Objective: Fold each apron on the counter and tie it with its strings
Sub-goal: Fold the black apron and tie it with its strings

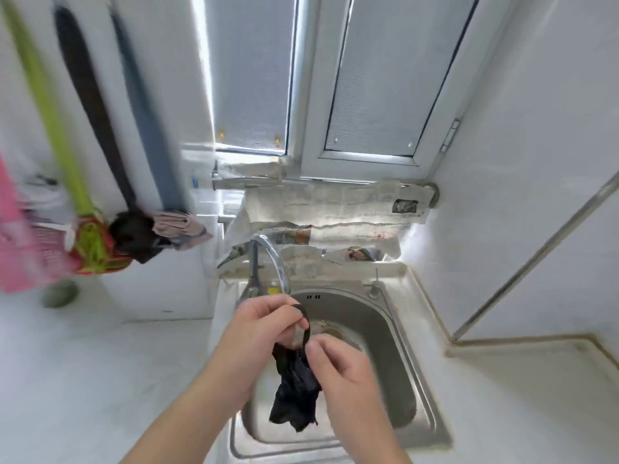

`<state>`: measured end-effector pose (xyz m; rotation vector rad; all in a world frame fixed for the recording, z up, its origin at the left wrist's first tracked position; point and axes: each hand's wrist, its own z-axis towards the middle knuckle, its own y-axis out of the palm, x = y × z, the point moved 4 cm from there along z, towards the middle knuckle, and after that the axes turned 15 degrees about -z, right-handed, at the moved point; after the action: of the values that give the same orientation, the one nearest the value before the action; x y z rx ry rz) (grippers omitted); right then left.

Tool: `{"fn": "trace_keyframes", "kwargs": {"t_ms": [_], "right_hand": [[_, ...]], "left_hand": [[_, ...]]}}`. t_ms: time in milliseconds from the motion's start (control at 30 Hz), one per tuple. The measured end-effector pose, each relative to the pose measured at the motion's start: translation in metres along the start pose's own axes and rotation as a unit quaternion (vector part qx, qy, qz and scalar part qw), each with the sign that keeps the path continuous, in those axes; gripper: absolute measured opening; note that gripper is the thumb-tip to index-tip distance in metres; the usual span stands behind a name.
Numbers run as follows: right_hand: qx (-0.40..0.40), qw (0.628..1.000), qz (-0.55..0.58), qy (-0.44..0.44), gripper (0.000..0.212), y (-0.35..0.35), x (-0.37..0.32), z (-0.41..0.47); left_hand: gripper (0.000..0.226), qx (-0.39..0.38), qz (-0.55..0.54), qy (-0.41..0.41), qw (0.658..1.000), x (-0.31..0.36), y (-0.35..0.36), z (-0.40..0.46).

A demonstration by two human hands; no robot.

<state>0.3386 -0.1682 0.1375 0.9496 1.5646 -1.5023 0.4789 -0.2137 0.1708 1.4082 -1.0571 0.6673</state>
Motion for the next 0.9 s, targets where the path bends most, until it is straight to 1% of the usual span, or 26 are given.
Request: {"fn": "trace_keyframes", "kwargs": {"t_ms": [67, 167, 300, 367, 467, 500, 567, 600, 667, 733, 833, 900], "right_hand": [[0.019, 0.999, -0.010, -0.034, 0.011, 0.032, -0.038, 0.020], [0.005, 0.995, -0.036, -0.094, 0.015, 0.068, -0.095, 0.046], [-0.010, 0.990, -0.065, -0.124, 0.013, 0.100, -0.149, 0.075], [0.005, 0.988, -0.073, -0.138, 0.016, 0.116, -0.177, 0.092], [0.059, 0.981, -0.099, -0.154, 0.019, 0.125, -0.205, 0.118], [0.077, 0.976, -0.119, -0.164, 0.019, 0.126, -0.216, 0.127], [0.094, 0.965, -0.158, -0.185, 0.016, 0.128, -0.237, 0.141], [0.101, 0.960, -0.173, -0.197, 0.015, 0.128, -0.250, 0.148], [0.121, 0.949, -0.191, -0.221, 0.013, 0.125, -0.272, 0.161], [0.151, 0.938, -0.203, -0.236, 0.012, 0.121, -0.295, 0.174], [0.196, 0.924, -0.215, -0.249, 0.013, 0.117, -0.332, 0.194], [0.228, 0.914, -0.223, -0.250, 0.016, 0.113, -0.357, 0.207]], "left_hand": [[0.013, 0.007, 0.022, 0.026, 0.999, 0.038, -0.033, -0.002], [0.015, 0.035, 0.061, 0.073, 0.995, 0.089, -0.076, -0.003], [0.020, 0.062, 0.101, 0.116, 0.986, 0.144, -0.116, -0.003], [0.019, 0.067, 0.092, 0.131, 0.985, 0.172, -0.138, -0.001], [0.011, 0.059, 0.037, 0.133, 0.989, 0.204, -0.160, 0.005], [0.012, 0.058, 0.020, 0.131, 0.989, 0.214, -0.167, 0.008], [0.012, 0.080, 0.013, 0.143, 0.986, 0.234, -0.179, 0.014], [0.009, 0.093, 0.025, 0.163, 0.982, 0.246, -0.183, 0.018], [0.010, 0.139, 0.083, 0.211, 0.964, 0.268, -0.188, 0.025], [0.007, 0.175, 0.140, 0.269, 0.937, 0.294, -0.185, 0.031], [0.007, 0.209, 0.202, 0.365, 0.885, 0.338, -0.175, 0.042], [0.007, 0.243, 0.243, 0.404, 0.848, 0.365, -0.170, 0.053]]}}
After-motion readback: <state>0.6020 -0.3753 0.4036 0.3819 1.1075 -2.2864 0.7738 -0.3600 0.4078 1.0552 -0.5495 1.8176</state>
